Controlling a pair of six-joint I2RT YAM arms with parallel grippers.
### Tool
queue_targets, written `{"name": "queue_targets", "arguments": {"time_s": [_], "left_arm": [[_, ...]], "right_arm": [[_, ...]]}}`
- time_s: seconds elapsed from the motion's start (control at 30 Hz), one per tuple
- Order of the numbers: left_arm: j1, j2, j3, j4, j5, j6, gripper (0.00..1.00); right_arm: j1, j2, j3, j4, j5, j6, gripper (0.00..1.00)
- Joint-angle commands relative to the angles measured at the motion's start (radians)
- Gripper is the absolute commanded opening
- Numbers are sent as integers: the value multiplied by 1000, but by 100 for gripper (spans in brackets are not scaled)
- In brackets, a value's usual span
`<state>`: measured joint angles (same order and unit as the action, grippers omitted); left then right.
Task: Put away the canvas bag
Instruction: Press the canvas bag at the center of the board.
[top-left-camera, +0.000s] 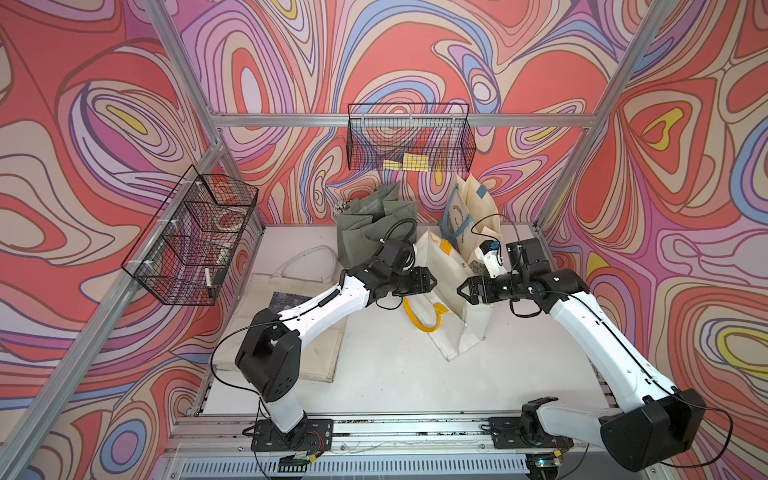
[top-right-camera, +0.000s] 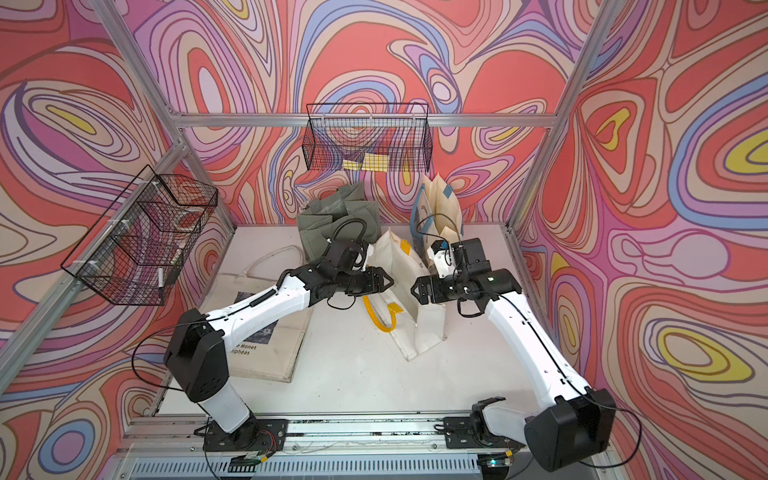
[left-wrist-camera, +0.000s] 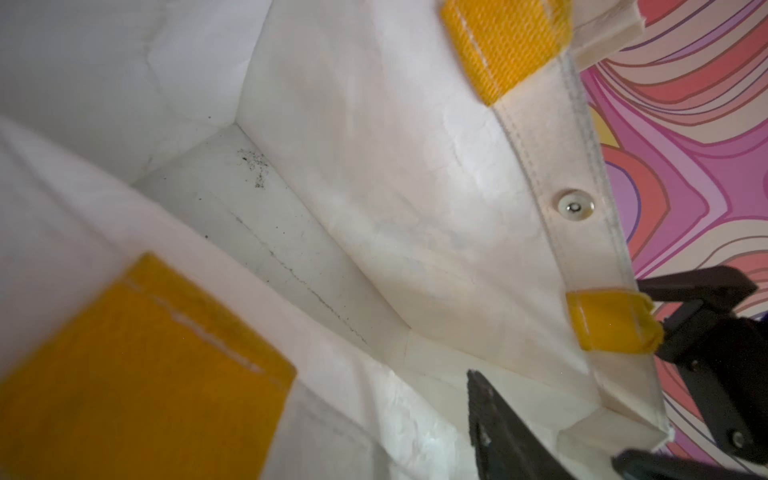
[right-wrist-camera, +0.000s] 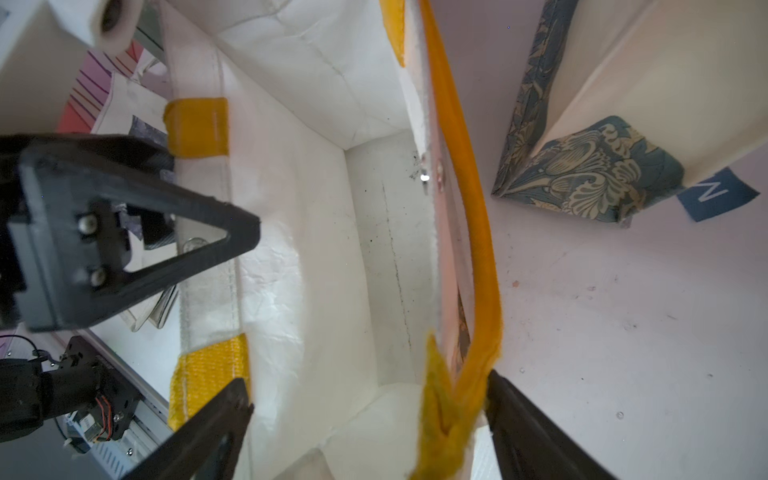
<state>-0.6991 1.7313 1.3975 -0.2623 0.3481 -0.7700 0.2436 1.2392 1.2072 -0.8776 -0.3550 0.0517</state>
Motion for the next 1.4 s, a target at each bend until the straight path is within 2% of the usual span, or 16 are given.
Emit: {"name": "queue_targets", "arguments": {"time_s": [0.0, 0.1, 0.17, 0.33, 0.57, 0.87, 1.0, 1.17, 1.37], "left_arm": [[-4, 18, 65, 72, 39, -43, 45], [-4, 41, 117, 57, 52, -53, 26], [-6, 55, 148, 44, 62, -62, 19], [-21, 86, 198, 20, 62, -93, 16], [-53, 142, 237, 24, 87, -137, 16], [-65, 151, 286, 25, 77, -174, 28], [-65, 152, 298, 38, 66, -210, 39], [-66, 165, 321, 25, 70, -203, 47], [-71, 198, 351, 6, 92, -168, 53]], "right_arm": [[-4, -26, -17, 13, -67, -49, 93], [-4, -21, -8, -1, -98, -86, 93], [-4, -16, 1, -7, -125, -103, 93], [-2, 31, 42, -39, -161, -116, 93], [6, 61, 56, -24, -120, -86, 96], [60, 58, 47, 64, -99, -17, 96], [64, 48, 24, 72, -86, -34, 96], [62, -26, -69, 187, -188, -50, 96], [63, -53, -120, 245, -292, -89, 94]]}}
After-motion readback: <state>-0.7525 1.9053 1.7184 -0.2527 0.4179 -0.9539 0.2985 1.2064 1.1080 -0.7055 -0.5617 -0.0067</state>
